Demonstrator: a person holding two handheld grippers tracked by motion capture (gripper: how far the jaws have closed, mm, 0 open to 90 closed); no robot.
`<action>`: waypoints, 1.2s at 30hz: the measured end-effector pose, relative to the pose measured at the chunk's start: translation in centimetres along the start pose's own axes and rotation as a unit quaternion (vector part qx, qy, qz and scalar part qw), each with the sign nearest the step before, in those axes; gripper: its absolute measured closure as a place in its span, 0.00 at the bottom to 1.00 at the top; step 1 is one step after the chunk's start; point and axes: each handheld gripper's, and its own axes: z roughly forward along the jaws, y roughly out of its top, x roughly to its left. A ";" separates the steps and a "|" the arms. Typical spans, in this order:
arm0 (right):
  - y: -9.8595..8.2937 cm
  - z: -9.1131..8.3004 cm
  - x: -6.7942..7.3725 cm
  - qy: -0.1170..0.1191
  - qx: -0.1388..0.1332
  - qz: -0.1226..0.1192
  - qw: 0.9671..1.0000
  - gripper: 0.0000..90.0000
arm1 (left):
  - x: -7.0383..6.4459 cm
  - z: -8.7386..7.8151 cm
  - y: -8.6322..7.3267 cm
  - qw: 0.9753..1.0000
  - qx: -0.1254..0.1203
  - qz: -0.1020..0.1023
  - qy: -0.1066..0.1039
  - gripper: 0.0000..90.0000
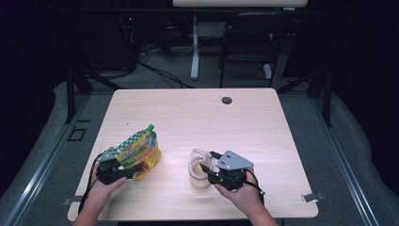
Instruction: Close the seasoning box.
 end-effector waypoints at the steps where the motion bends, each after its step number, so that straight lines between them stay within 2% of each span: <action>1: 0.0 0.0 0.0 -0.001 0.000 0.000 1.000 0.53 | 0.0 0.0 0.0 1.000 0.000 -0.001 0.000 0.53; 6: 0.0 -0.1 0.1 -0.001 -0.001 0.000 1.000 0.53 | -0.1 -0.2 0.0 1.000 0.005 0.002 0.000 0.52; 16: 0.0 -0.4 0.1 -0.003 0.000 -0.004 1.000 0.53 | -0.4 -0.8 -0.2 1.000 -0.007 -0.005 0.004 0.47; 23: 0.0 -0.6 0.1 -0.003 0.000 -0.005 1.000 0.53 | -0.6 -1.2 0.0 1.000 0.005 0.005 0.010 0.45; 27: 0.0 -0.5 0.2 -0.002 0.002 -0.008 1.000 0.53 | -0.9 -1.6 -0.1 1.000 -0.001 0.001 0.017 0.44; 30: -0.1 -0.5 0.3 -0.004 0.002 -0.008 1.000 0.53 | -1.1 -1.9 -0.2 1.000 0.004 -0.011 0.027 0.44; 31: -0.1 -0.5 0.3 -0.004 0.002 -0.008 1.000 0.53 | -1.1 -2.0 -0.3 1.000 0.001 -0.014 0.024 0.43; 36: -0.2 -0.5 0.4 -0.005 0.003 -0.009 1.000 0.52 | -1.5 -2.3 -0.5 1.000 0.011 -0.005 0.023 0.43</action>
